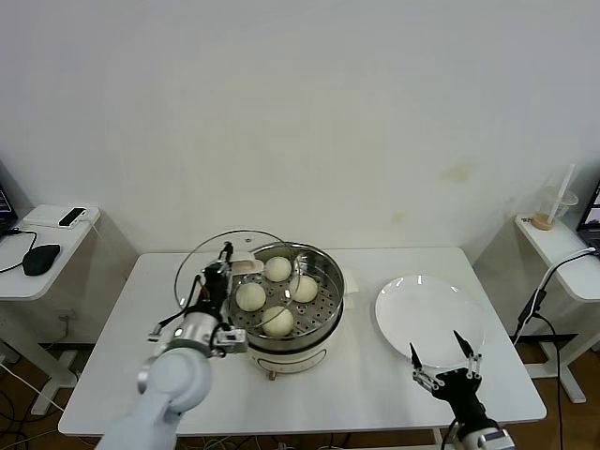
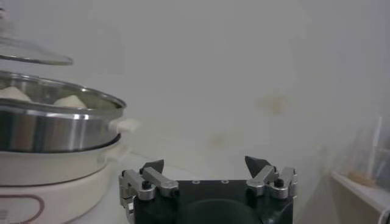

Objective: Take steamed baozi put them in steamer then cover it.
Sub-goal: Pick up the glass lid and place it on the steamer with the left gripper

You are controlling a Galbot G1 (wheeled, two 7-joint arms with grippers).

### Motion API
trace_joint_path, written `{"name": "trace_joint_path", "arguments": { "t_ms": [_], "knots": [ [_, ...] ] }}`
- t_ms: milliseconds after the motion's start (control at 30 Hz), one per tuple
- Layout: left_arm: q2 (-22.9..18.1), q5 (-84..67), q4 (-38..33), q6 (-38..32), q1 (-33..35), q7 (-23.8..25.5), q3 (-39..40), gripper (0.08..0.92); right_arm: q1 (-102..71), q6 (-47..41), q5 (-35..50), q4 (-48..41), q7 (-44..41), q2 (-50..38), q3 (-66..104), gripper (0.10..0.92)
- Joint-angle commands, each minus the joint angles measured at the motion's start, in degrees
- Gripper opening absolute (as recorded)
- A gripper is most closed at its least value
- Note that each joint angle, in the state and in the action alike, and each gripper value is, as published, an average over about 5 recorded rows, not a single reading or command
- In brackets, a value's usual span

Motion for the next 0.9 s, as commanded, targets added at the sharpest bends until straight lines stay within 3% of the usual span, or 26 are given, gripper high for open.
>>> {"name": "trace_joint_path", "arguments": {
  "t_ms": [33,333,900],
  "knots": [
    [-6.1,4.8,2.1,2.5,-4.9,4.1,6.8,0.145,0.1,-0.2,-1.5,-0.5,-0.2,0.5,-1.7,0.823],
    [-9.2,6.3,5.6,2.1,-5.5,3.3,8.7,0.145,-0.5,-0.2,-1.4,-0.1,-0.2,0.7,-1.5,0.823],
    [-9.7,7.5,7.5,0.9,-4.2,2.6,8.4,0.145,-0.5,-0.1,-1.3,-0.3,-0.3,0.4,-1.6,0.823]
  ]
}}
